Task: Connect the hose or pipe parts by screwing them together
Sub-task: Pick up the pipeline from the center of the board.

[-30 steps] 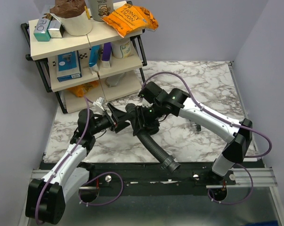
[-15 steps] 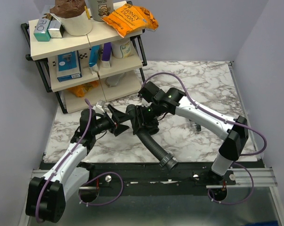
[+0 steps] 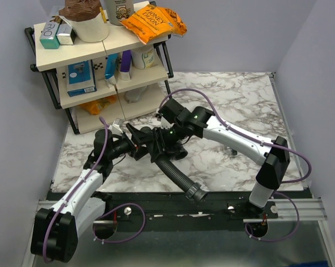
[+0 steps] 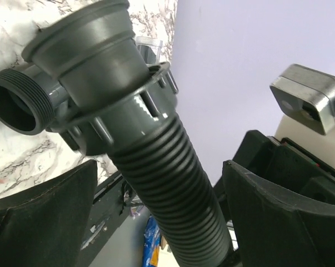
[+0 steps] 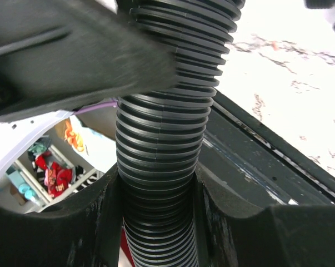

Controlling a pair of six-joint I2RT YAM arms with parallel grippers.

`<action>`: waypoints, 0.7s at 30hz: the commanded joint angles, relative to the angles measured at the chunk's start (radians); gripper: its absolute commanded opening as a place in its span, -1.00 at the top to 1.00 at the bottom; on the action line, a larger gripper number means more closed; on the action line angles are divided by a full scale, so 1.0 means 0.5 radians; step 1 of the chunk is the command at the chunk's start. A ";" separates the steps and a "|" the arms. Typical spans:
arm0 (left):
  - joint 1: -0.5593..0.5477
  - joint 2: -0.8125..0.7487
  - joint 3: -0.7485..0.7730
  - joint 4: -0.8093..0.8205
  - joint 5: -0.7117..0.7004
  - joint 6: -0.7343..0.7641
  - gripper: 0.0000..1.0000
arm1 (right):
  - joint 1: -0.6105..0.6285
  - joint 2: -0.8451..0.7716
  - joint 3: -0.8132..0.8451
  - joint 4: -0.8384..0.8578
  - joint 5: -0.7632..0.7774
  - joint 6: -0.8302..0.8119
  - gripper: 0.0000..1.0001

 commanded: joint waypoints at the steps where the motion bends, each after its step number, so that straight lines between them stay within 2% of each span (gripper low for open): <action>1: 0.020 -0.011 -0.026 0.046 -0.072 -0.001 -0.97 | 0.051 -0.049 0.030 0.082 -0.128 0.037 0.99; 3: 0.023 -0.008 -0.023 0.053 -0.069 0.002 -0.97 | 0.060 -0.062 0.015 0.122 -0.144 0.058 0.99; 6: 0.026 -0.011 -0.020 0.040 -0.072 0.011 -0.85 | 0.082 -0.062 0.012 0.150 -0.153 0.074 0.99; 9: 0.042 -0.026 -0.023 0.013 -0.081 0.023 -0.65 | 0.106 -0.077 -0.025 0.177 -0.147 0.083 0.99; 13: 0.072 -0.038 -0.026 -0.030 -0.097 0.039 -0.23 | 0.119 -0.147 -0.114 0.193 -0.104 0.092 0.99; 21: 0.097 -0.035 -0.013 -0.027 -0.100 0.048 -0.23 | 0.119 -0.374 -0.414 0.306 -0.036 0.141 0.99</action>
